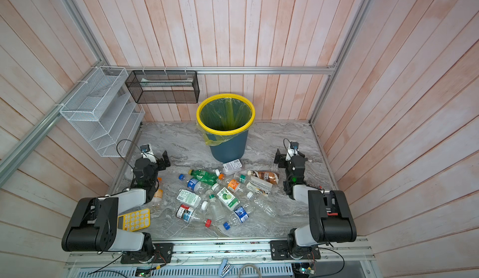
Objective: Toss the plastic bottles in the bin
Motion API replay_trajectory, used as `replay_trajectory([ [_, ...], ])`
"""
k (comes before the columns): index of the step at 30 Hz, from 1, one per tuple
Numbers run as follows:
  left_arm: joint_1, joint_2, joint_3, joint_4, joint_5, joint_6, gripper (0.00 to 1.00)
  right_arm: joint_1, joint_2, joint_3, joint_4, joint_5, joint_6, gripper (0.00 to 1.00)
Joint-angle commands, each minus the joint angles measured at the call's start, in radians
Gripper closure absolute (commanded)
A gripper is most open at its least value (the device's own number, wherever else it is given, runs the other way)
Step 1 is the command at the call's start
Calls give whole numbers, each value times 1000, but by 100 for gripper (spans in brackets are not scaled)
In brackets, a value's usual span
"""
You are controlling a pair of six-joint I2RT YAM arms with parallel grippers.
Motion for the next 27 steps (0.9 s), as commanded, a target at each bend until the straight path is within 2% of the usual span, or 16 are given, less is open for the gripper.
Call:
replay_trajectory([
  [1,-8,-81,117,-390,1,-71,0,-3,-77,64,-345,20,62,7],
  [8,-38,-151,310,-897,-110,-150,0,-3,-190,73,-473,14,110,6],
  [13,-39,-93,430,-1258,-80,-206,0,-3,-212,92,-512,48,124,5],
  [20,-44,-84,433,-1442,69,-300,4,-2,-193,125,-524,69,142,5],
  [27,-90,-62,361,-1453,94,-421,9,-3,-205,113,-502,58,188,5],
])
